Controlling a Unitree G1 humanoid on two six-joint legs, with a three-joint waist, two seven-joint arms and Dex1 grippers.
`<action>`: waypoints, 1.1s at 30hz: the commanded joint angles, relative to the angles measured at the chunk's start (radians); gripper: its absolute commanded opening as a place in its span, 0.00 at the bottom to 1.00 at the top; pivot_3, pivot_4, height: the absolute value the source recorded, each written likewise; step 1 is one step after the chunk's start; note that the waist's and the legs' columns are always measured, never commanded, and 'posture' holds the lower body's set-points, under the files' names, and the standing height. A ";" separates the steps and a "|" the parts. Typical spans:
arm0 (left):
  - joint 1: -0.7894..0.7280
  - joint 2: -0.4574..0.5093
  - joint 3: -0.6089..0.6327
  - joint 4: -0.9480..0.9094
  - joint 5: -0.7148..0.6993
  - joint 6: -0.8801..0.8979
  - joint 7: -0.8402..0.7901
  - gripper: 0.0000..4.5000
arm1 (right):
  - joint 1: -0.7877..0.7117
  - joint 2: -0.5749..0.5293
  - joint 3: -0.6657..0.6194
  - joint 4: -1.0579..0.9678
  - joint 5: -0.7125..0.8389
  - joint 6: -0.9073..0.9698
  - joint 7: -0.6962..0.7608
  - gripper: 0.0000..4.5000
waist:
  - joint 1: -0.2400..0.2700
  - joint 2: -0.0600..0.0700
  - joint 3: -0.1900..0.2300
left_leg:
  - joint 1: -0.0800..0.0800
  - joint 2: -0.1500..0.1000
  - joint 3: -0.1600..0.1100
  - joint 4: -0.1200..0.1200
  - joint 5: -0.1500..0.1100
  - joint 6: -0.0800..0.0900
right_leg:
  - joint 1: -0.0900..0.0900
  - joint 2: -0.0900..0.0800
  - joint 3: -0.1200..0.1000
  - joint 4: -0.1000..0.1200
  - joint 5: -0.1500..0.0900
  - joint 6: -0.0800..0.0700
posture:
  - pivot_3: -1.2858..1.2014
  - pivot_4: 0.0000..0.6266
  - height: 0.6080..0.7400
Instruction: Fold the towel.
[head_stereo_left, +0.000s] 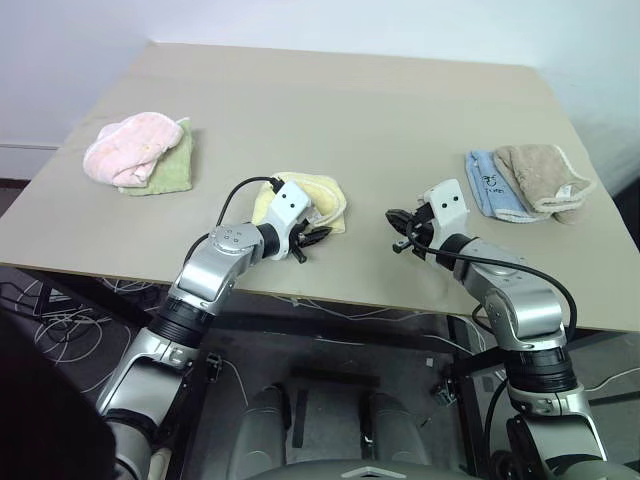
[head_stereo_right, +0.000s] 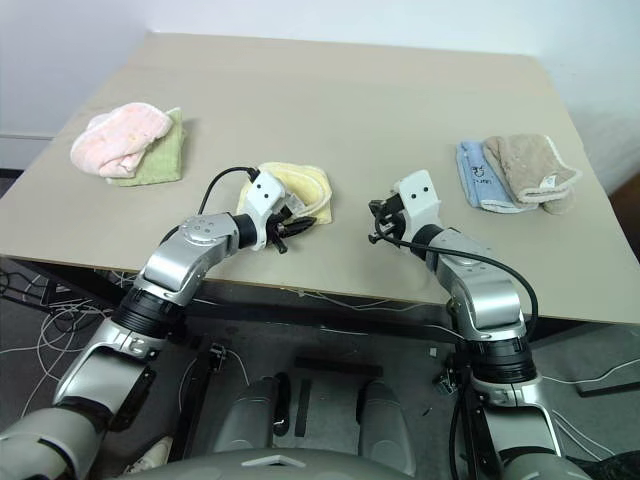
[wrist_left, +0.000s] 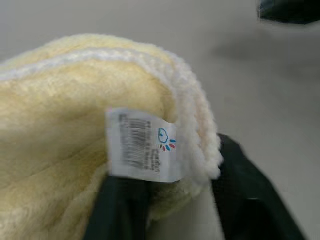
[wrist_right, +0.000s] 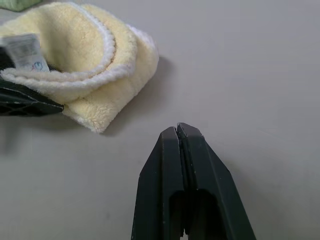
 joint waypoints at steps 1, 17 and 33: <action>-0.004 -0.019 0.100 -0.061 -0.073 0.024 -0.037 0.67 | 0.002 0.003 -0.020 -0.051 0.016 0.001 -0.006 0.00 | 0.002 0.000 0.000 | 0.000 0.000 0.000 0.000 0.000 0.000 | 0.000 0.000 0.000 0.000 0.000 0.000 | 0.52 0.24 0.91; 0.082 0.038 0.331 -0.123 -0.091 0.012 0.079 0.56 | -0.182 0.090 0.024 0.053 0.035 -0.038 0.009 0.00 | -0.007 0.000 0.000 | 0.004 0.000 -0.001 0.004 0.000 0.000 | 0.004 0.001 0.000 0.002 0.004 0.002 | 0.52 0.24 0.91; -0.001 -0.004 0.149 0.273 0.209 -0.113 0.103 0.00 | -0.297 0.251 0.221 0.562 -0.144 -0.166 0.016 0.00 | -0.007 0.001 -0.001 | 0.004 0.000 0.000 0.002 0.001 0.000 | 0.004 0.001 0.000 0.002 0.005 0.005 | 0.52 0.24 0.91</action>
